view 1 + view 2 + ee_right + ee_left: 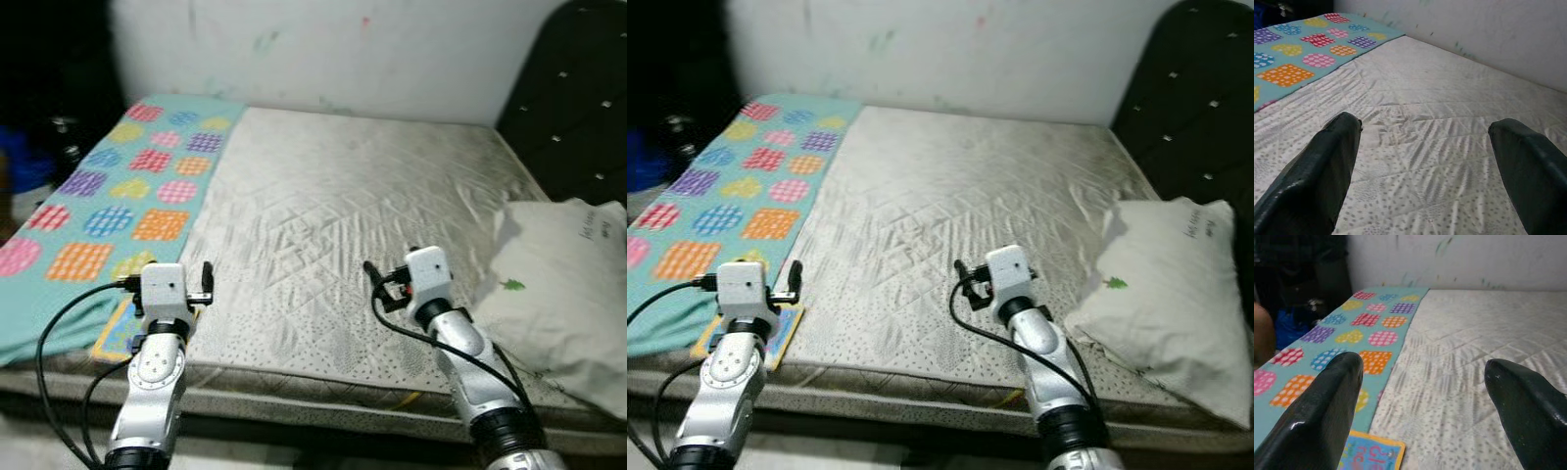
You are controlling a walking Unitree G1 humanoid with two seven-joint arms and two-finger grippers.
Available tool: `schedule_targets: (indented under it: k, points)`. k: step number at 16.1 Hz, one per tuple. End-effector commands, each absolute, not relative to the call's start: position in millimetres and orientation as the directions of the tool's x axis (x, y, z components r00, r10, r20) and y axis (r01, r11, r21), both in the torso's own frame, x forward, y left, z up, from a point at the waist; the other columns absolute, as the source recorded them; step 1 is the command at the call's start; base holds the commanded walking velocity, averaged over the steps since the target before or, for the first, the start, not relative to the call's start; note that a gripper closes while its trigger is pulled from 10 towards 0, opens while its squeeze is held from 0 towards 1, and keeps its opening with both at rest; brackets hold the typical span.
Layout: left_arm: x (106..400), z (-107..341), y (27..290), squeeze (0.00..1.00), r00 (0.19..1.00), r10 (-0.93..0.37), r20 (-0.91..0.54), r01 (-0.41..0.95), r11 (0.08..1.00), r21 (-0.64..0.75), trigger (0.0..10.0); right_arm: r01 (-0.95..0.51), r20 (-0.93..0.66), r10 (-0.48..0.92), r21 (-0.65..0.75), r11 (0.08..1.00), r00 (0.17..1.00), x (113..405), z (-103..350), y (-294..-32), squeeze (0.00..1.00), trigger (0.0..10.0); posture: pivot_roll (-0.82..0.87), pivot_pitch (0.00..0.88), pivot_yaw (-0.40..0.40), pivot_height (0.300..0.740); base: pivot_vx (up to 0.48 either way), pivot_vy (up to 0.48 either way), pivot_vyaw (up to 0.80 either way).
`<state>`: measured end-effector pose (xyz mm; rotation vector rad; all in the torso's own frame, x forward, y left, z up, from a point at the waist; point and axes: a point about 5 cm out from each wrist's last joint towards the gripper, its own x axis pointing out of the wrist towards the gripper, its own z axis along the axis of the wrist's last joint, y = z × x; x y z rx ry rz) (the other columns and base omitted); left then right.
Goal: Clean up the room
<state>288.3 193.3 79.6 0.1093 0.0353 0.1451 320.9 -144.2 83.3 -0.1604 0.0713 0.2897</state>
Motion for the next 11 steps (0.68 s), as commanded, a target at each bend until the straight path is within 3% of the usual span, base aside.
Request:
schedule_targets:
  k: [1, 9, 11]
  points:
    - [290.1, 82.8, 194.8, 0.00, 0.988, 0.151, -0.015, -0.148, 0.983, 0.111, 10.0, -0.294, -0.085, 0.285, -0.144, 0.945, 0.955, 323.0, 86.3, -140.2, 0.00, 10.0, -0.05, 0.000, -0.081, 0.740, 0.000, 0.000, 0.00]
    - [291.7, 83.5, 194.5, 0.00, 0.989, 0.150, -0.012, -0.148, 0.983, 0.111, 10.0, -0.295, -0.085, 0.285, -0.147, 0.944, 0.955, 324.3, 86.7, -139.9, 0.00, 10.0, -0.05, 0.000, -0.082, 0.740, 0.000, 0.000, 0.00]
    - [292.3, 83.9, 194.3, 0.00, 0.989, 0.150, -0.011, -0.148, 0.983, 0.111, 10.0, -0.295, -0.085, 0.285, -0.147, 0.944, 0.955, 324.8, 86.8, -139.7, 0.00, 10.0, -0.05, 0.000, -0.081, 0.740, 0.000, -0.240, 0.00]
